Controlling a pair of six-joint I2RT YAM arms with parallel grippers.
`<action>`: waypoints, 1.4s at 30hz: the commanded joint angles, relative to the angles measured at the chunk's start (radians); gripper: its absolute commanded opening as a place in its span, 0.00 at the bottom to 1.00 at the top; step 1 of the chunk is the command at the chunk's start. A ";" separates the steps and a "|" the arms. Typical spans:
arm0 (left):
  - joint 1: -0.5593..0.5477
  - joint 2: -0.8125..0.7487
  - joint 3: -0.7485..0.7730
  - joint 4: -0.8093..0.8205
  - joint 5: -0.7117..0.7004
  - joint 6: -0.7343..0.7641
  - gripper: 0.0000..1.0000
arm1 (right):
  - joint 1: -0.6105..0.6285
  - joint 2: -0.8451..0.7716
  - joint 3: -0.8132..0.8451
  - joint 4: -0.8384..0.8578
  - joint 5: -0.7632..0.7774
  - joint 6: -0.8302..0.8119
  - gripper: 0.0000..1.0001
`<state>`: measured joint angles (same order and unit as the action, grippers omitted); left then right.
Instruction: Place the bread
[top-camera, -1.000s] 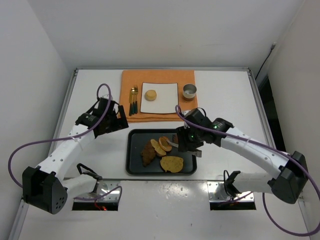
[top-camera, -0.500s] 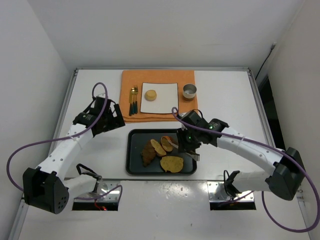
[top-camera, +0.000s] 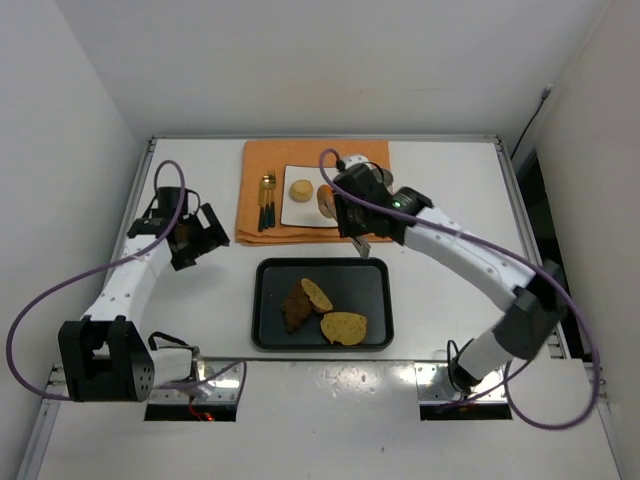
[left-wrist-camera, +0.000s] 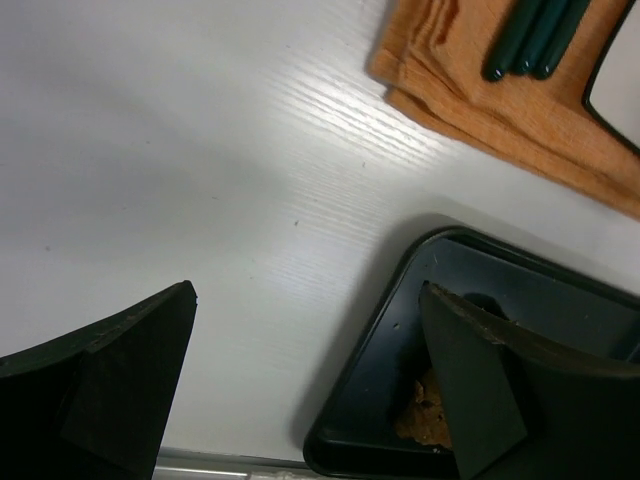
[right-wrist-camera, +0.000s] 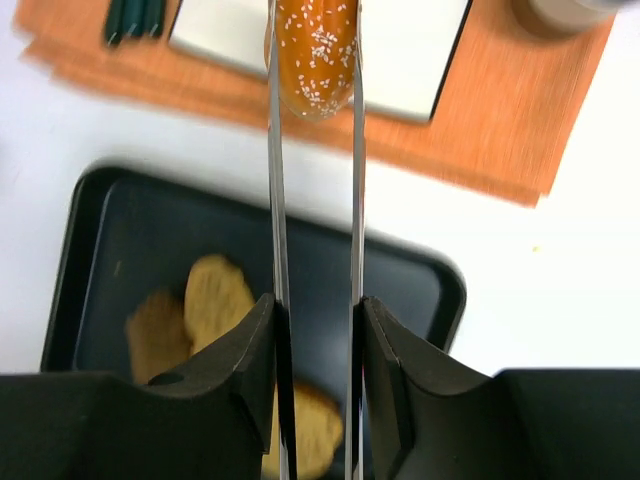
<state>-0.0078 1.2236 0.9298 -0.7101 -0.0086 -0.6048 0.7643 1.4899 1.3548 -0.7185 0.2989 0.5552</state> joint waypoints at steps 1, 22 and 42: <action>0.071 -0.010 0.012 0.009 0.094 0.031 1.00 | -0.026 0.166 0.124 0.099 0.115 -0.047 0.31; 0.101 -0.079 -0.016 0.027 0.133 0.040 1.00 | -0.080 0.311 0.288 0.073 0.120 -0.130 0.54; 0.101 -0.068 -0.006 0.047 0.168 0.051 1.00 | 0.171 -0.261 -0.200 -0.016 -0.192 0.009 0.48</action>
<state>0.0818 1.1694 0.9180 -0.6861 0.1436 -0.5610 0.9016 1.2613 1.1557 -0.7479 0.1627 0.5148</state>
